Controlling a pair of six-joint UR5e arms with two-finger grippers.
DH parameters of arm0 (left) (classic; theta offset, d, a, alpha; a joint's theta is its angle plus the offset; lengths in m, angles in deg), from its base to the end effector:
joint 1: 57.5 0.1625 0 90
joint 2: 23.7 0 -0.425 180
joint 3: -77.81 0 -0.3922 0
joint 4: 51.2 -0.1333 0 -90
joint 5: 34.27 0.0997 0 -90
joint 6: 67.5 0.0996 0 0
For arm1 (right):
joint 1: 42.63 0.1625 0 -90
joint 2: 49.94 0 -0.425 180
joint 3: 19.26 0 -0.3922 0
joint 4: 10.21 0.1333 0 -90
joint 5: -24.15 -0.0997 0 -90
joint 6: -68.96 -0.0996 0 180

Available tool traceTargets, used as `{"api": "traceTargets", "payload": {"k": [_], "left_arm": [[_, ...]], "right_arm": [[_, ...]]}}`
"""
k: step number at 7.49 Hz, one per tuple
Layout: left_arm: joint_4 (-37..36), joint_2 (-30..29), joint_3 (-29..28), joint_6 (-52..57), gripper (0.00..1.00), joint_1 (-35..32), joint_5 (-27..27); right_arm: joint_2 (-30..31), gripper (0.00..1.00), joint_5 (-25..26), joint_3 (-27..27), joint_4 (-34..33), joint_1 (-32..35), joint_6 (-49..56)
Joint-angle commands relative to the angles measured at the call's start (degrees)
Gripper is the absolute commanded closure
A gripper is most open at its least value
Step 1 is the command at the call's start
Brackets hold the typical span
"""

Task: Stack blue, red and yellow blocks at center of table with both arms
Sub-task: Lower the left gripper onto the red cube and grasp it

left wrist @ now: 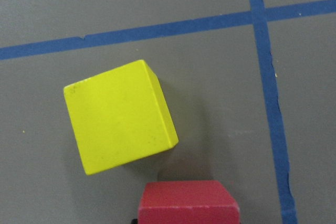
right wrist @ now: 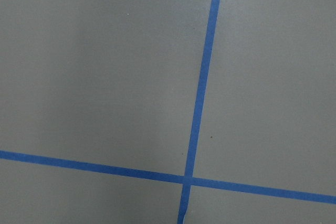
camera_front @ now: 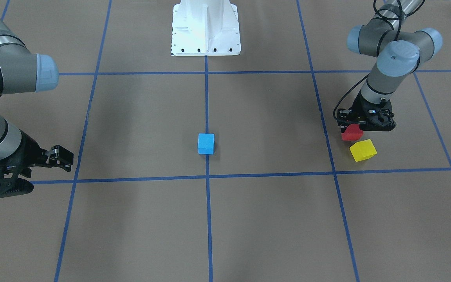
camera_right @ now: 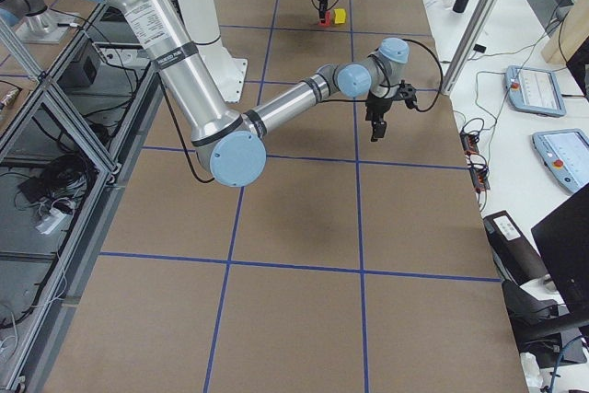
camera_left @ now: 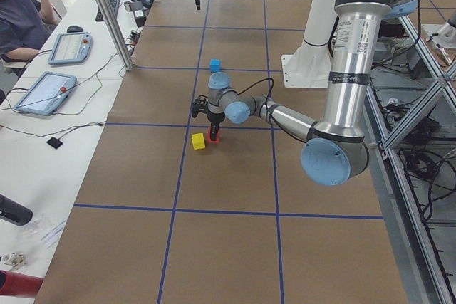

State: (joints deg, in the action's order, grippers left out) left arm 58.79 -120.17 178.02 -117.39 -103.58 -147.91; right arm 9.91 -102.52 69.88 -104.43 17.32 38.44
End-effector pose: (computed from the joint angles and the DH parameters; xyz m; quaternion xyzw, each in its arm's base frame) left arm 0.3198 -0.4667 0.4859 0.0684 0.3577 0.0160 0.9312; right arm -0.2765 -0.6253 0.3682 0.0230 -0.3691 -0.0645 0.9269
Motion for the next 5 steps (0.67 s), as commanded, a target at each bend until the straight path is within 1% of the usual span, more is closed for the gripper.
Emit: {"api": "traceTargets", "payload": {"k": [1, 2, 3, 4, 5], "left_arm": [[-5.6, -0.7, 3.3, 0.1, 1.00, -4.6, -5.9], [-16.3, -4.3, 8.1, 0.6, 1.00, -5.5, -6.2], [-31.3, -13.1, 10.8, 0.7, 1.00, -5.5, -6.2], [-42.5, -22.4, 10.6, 0.6, 1.00, -5.4, -6.2], [-46.1, -28.0, 8.5, -0.3, 1.00, -4.9, -6.6]], "right_arm": [[0.1, 0.01, -0.1, 0.2, 0.0, 0.2, 0.1], [0.2, 0.01, -0.1, 0.1, 0.0, 0.3, 0.4], [0.3, 0.01, -0.2, 0.0, 0.0, 0.9, 0.5], [0.9, 0.01, -0.3, 0.0, 0.0, 2.0, 1.2], [1.7, 0.01, -0.3, -0.2, 0.0, 3.3, 3.5]]}}
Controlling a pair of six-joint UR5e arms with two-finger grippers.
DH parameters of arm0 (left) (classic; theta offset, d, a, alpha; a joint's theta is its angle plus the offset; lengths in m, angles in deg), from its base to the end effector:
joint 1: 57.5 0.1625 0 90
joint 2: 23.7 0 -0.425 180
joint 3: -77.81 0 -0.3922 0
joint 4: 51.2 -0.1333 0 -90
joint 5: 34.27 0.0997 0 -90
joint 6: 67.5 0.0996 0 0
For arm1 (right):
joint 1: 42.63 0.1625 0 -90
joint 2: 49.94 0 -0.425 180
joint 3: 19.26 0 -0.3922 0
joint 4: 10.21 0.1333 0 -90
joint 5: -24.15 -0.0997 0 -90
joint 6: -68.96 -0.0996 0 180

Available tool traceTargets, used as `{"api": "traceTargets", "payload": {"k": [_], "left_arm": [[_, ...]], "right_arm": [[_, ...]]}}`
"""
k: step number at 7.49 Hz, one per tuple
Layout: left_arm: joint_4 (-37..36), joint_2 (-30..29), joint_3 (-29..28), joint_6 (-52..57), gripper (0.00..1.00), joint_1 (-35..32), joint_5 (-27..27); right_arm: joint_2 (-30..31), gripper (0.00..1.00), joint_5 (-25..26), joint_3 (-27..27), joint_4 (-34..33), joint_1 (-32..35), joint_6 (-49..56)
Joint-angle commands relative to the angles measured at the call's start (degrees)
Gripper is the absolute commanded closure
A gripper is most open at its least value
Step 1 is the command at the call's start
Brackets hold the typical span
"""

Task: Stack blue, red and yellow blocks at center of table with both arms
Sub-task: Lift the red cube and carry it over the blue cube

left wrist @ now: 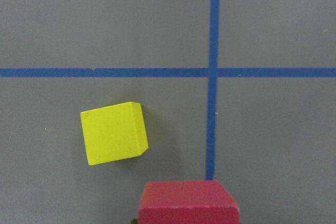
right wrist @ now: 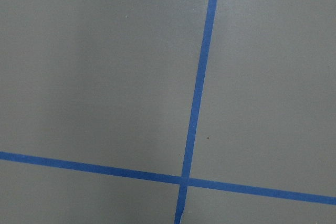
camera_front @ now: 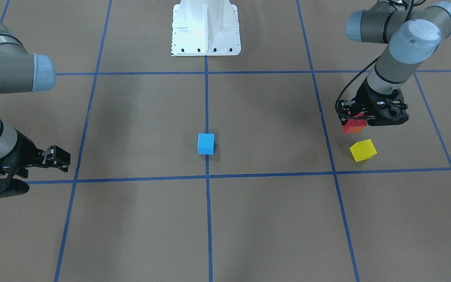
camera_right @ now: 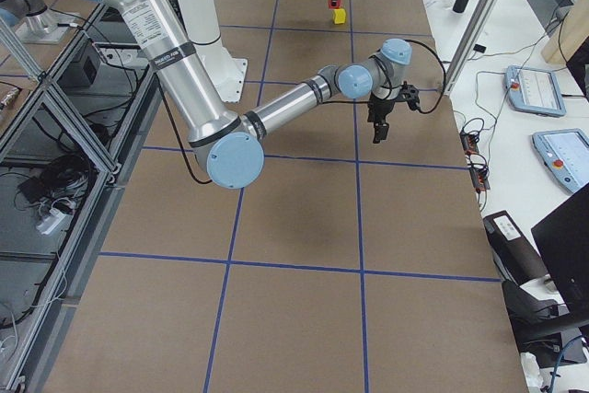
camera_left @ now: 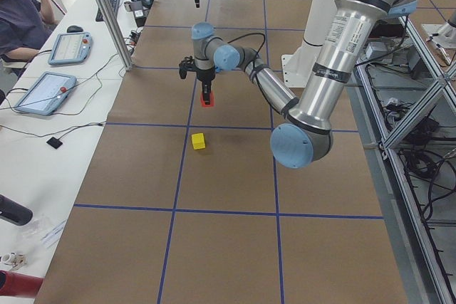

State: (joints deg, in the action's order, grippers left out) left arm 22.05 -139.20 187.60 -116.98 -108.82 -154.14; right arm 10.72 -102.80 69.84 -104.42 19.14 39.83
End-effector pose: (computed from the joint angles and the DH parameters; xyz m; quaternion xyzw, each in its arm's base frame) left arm 0.3020 -0.5111 0.2956 -0.0027 0.3451 -0.0249 0.9382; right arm -0.2554 -0.6309 0.3779 0.0259 -0.3674 -0.0592 0.9278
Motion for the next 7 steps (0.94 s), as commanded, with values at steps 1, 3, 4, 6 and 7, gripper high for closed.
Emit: {"api": "traceTargets", "payload": {"k": [1, 3, 4, 6, 7], "left_arm": [[-8.6, -13.0, -5.6, -3.7, 1.00, 2.3, -1.8], [-1.2, -25.5, -20.5, -9.9, 1.00, 7.8, -1.8], [5.3, -30.0, -28.3, -13.4, 1.00, 10.2, -1.6], [9.3, -34.0, -34.5, -14.4, 1.00, 13.2, -1.0], [10.4, -34.2, -35.3, -14.2, 1.00, 14.1, 0.2]], "right_arm": [[1.8, 0.01, -0.1, -0.3, -0.3, 3.3, 5.1], [6.1, 0.01, 0.2, -0.3, -0.1, 7.3, 9.8], [8.5, 0.01, 0.1, -0.3, 0.2, 9.8, 10.8], [10.3, 0.01, -1.3, -3.4, 0.1, 15.5, 17.7], [10.4, 0.01, -4.4, -6.3, 0.1, 18.2, 20.9]]}}
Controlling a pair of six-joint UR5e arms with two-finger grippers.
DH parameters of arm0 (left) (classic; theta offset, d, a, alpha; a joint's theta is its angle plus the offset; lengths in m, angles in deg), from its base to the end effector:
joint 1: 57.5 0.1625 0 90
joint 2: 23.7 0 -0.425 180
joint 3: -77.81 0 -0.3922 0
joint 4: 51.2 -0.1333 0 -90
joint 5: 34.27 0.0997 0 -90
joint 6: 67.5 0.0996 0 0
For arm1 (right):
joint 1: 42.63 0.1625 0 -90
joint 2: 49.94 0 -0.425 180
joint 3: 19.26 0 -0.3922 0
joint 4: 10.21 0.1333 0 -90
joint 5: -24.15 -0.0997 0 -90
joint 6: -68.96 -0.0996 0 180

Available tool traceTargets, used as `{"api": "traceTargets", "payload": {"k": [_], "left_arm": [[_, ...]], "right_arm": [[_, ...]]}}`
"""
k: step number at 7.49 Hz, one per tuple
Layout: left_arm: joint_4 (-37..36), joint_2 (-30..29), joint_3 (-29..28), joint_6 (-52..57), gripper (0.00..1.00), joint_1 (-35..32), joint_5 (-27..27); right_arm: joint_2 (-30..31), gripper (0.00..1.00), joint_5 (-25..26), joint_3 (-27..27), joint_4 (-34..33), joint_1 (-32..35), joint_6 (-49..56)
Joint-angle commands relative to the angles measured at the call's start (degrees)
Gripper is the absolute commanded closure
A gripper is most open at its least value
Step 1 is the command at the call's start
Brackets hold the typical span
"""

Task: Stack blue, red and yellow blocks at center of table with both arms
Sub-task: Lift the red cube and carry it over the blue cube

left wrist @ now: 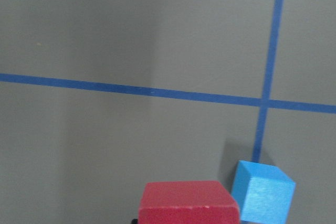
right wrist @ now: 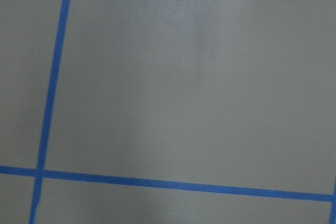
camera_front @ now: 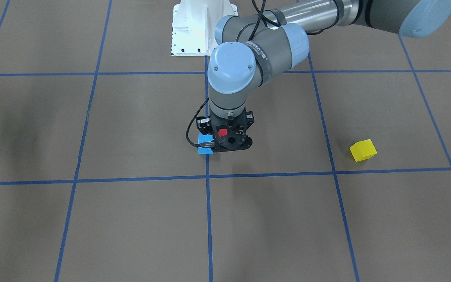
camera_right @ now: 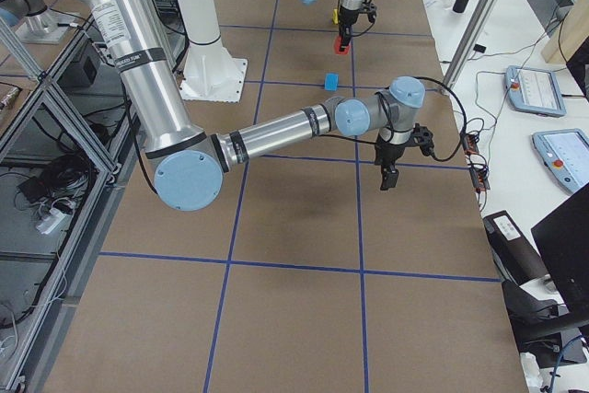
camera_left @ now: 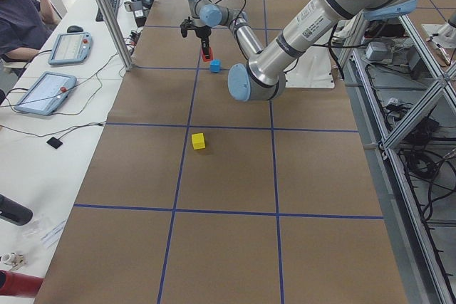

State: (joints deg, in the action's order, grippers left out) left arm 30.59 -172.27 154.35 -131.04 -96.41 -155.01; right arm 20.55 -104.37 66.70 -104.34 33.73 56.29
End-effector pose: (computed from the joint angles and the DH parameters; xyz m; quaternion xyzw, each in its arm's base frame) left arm 0.5479 -0.5481 0.1149 -0.0468 0.3926 -0.0158 0.9184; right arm -0.0800 -0.6320 0.5153 0.0161 -0.3409 -0.0405 0.9391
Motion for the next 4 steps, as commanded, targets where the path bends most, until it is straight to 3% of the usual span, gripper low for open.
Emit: {"api": "traceTargets", "payload": {"k": [1, 4], "left_arm": [[2.2, -2.2, -3.8, 0.3, 1.00, 1.8, 1.2], [2.7, -2.1, -4.6, 2.7, 1.00, 3.6, 3.1]], "right_arm": [[0.5, 0.01, -4.3, -4.5, 0.0, 5.0, 6.8], [0.9, 0.01, -7.0, -4.7, 0.0, 5.2, 6.7]]}}
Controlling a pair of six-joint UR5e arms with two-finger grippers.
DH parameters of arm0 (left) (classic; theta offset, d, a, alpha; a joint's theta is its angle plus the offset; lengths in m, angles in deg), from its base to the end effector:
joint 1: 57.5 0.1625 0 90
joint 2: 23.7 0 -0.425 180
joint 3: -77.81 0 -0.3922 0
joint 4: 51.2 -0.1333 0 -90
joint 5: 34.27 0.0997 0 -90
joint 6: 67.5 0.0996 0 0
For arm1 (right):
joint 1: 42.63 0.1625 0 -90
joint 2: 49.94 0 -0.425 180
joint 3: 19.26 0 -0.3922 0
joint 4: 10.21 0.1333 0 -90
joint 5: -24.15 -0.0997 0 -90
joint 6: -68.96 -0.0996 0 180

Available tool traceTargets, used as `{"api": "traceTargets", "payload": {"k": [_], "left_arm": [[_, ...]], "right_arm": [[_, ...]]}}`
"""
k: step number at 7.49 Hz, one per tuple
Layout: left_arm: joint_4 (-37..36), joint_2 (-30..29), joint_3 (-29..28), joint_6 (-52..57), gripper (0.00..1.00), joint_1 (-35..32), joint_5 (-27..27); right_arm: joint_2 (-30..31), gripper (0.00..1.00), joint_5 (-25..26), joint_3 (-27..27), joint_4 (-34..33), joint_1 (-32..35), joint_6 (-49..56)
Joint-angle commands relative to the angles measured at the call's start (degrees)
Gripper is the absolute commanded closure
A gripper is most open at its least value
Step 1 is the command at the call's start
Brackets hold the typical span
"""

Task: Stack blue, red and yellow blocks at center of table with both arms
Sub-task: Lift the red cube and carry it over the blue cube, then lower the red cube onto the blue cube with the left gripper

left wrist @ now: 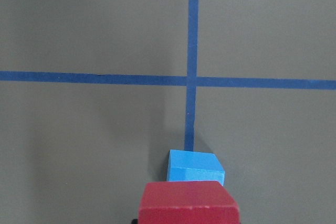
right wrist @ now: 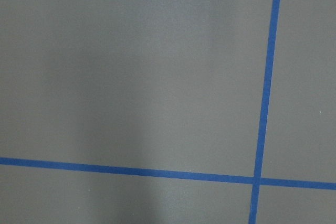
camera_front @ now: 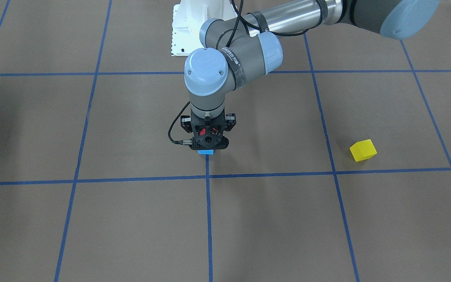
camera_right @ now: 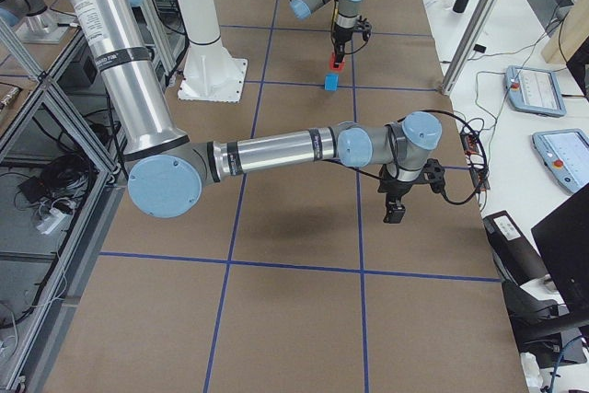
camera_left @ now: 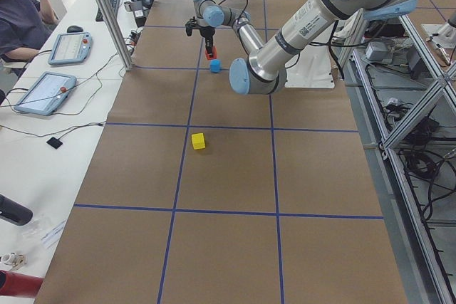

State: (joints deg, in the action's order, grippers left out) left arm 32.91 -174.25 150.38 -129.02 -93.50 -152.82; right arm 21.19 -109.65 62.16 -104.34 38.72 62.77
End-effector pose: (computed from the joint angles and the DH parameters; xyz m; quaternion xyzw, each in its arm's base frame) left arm 0.5877 -0.5329 0.1127 -0.0326 0.3863 0.0183 0.9216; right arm -0.0311 -0.6327 0.5554 0.0013 -0.3758 -0.0399 0.9259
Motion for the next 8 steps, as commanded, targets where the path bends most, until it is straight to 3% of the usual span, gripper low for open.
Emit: {"api": "traceTargets", "payload": {"k": [1, 8], "left_arm": [[2.2, -0.1, -1.4, 0.7, 1.00, 0.7, 0.9], [4.6, 0.1, -3.1, 0.6, 1.00, 0.9, 0.9]], "right_arm": [[0.3, 0.01, -1.7, -0.1, 0.0, 0.2, 0.2], [0.2, 0.01, -1.7, -0.1, 0.1, 0.2, -0.2]]}}
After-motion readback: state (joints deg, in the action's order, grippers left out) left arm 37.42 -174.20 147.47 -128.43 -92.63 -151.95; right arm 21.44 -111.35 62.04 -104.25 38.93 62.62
